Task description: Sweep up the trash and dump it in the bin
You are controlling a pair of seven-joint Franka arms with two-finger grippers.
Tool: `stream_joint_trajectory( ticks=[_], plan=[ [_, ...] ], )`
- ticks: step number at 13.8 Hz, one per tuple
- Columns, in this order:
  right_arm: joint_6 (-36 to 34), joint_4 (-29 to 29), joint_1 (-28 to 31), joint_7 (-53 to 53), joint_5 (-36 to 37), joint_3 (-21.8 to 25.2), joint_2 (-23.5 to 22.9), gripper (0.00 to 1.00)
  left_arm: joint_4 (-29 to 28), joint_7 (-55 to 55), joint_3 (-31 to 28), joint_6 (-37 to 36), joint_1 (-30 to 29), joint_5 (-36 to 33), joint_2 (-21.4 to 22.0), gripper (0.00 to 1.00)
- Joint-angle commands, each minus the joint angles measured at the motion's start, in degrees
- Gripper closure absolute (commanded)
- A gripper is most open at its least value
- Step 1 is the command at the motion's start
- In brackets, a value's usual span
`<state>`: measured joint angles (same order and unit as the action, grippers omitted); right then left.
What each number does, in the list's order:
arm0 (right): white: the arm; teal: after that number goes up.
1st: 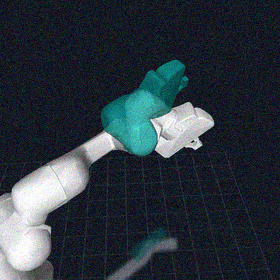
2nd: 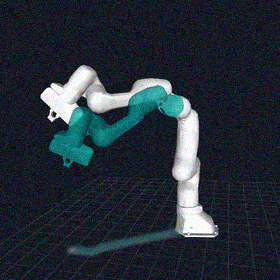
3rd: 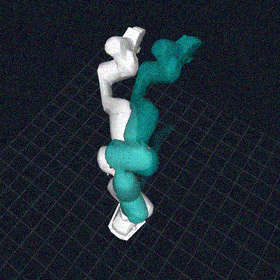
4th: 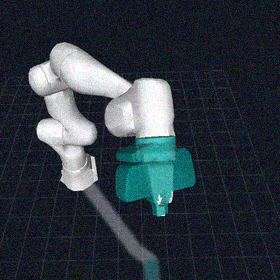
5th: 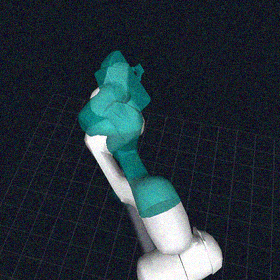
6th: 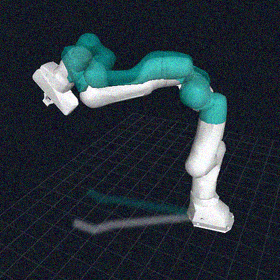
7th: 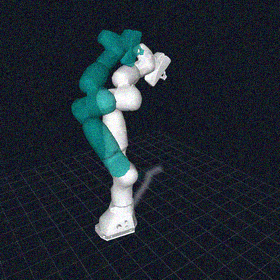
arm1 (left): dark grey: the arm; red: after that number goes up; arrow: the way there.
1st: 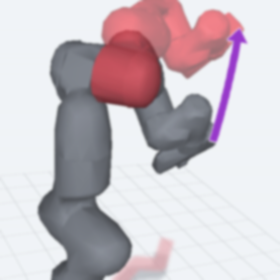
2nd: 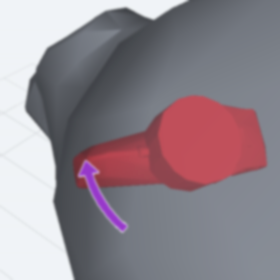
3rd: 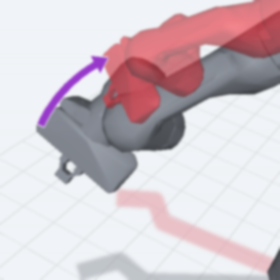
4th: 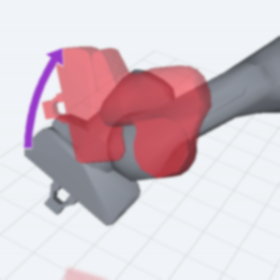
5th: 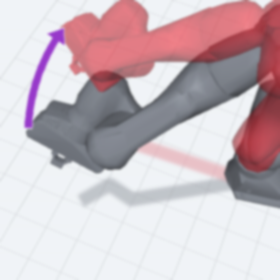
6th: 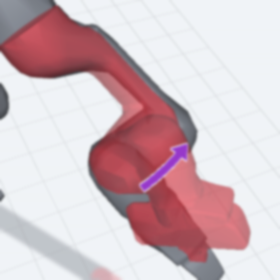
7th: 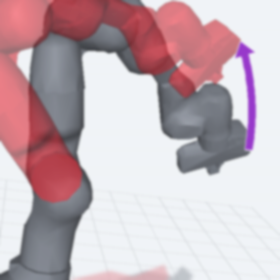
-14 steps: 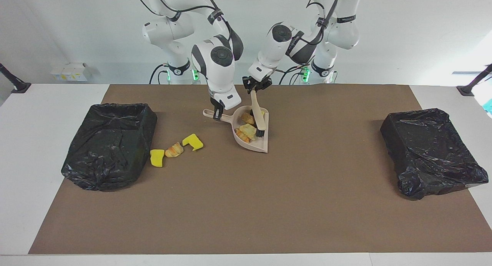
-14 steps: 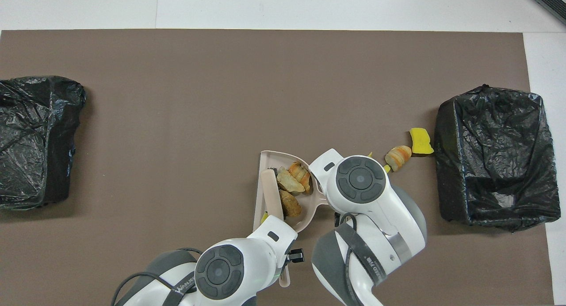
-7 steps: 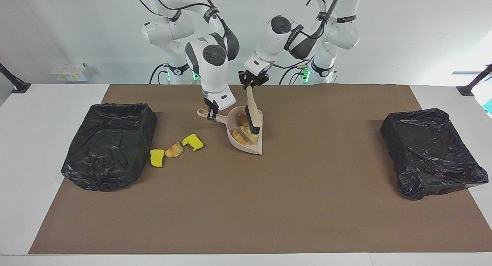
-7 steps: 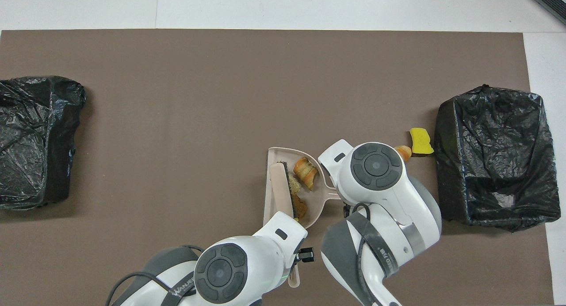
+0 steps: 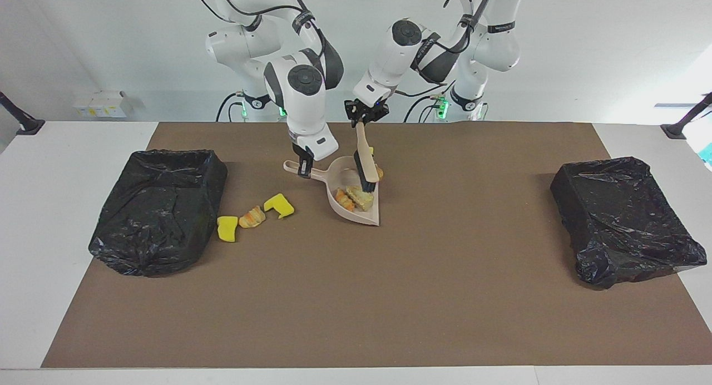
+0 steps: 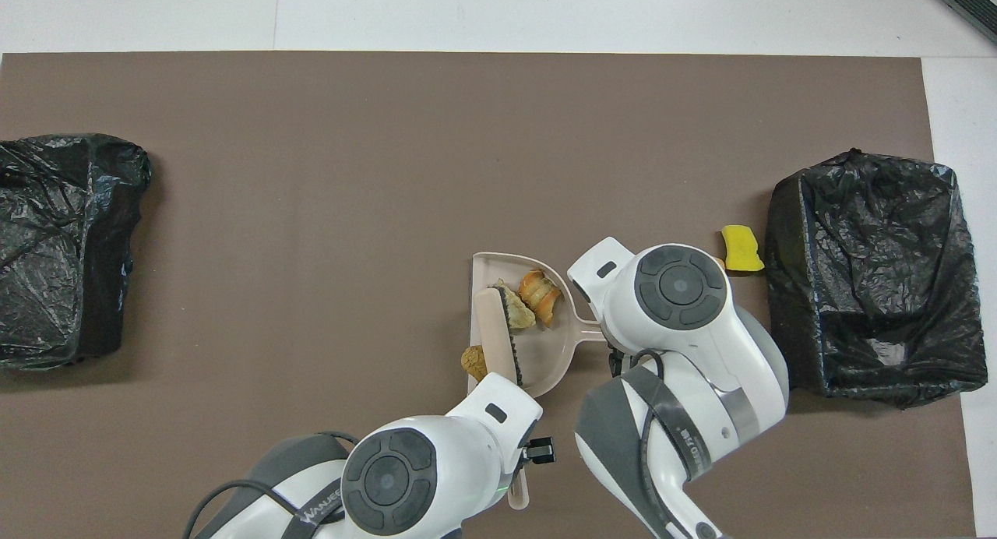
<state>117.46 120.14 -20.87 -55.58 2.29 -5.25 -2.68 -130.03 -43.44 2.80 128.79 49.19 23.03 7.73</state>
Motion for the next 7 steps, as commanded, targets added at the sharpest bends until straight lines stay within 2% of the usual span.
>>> stream_joint_trajectory(
  ticks=[1,4,7],
  plan=[
    [3.12,1.15,1.18,-2.95,-3.07,-0.29,0.48,1.0,0.74,-1.64,-0.17,-0.73,0.03,0.44,0.8,1.0],
    [3.91,1.76,3.21,-6.98,-6.92,-0.29,0.48,1.0,1.36,-3.66,-0.25,-0.03,-0.23,0.44,0.36,1.0],
    [5.67,2.03,3.91,-7.79,-10.18,-0.29,0.3,1.0,5.21,-7.52,-0.6,-0.11,-0.32,0.96,-0.95,1.0]
  ],
)
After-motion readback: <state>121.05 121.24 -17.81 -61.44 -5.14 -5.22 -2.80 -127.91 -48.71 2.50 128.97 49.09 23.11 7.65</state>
